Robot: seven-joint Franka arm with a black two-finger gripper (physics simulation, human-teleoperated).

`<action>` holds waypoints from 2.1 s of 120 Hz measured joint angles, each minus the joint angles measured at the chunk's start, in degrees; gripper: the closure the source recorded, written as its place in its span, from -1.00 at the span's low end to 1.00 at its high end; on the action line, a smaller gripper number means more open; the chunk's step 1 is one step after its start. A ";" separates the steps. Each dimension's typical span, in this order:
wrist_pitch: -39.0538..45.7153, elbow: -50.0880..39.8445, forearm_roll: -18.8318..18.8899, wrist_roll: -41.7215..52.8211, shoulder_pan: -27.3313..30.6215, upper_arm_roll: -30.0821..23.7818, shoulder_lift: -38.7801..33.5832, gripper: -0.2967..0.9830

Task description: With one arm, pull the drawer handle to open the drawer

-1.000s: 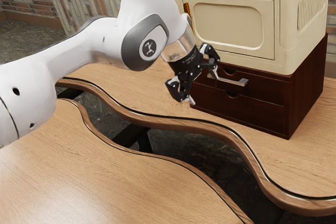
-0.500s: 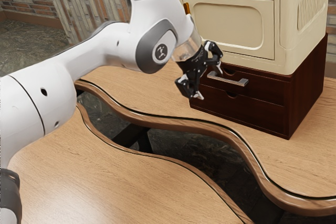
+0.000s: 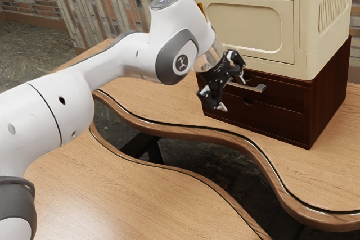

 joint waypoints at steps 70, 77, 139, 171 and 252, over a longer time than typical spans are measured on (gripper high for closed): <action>3.78 0.30 0.02 -0.75 0.31 0.00 1.88 -0.41; 3.92 0.29 0.03 -0.77 0.28 0.00 1.80 -0.36; 0.22 -0.36 0.56 -0.98 -0.16 0.50 -0.36 0.54; -2.46 -5.64 0.82 -1.00 -1.06 0.61 -5.34 0.66; -2.96 -23.83 1.47 -1.32 -1.47 0.56 -19.83 0.69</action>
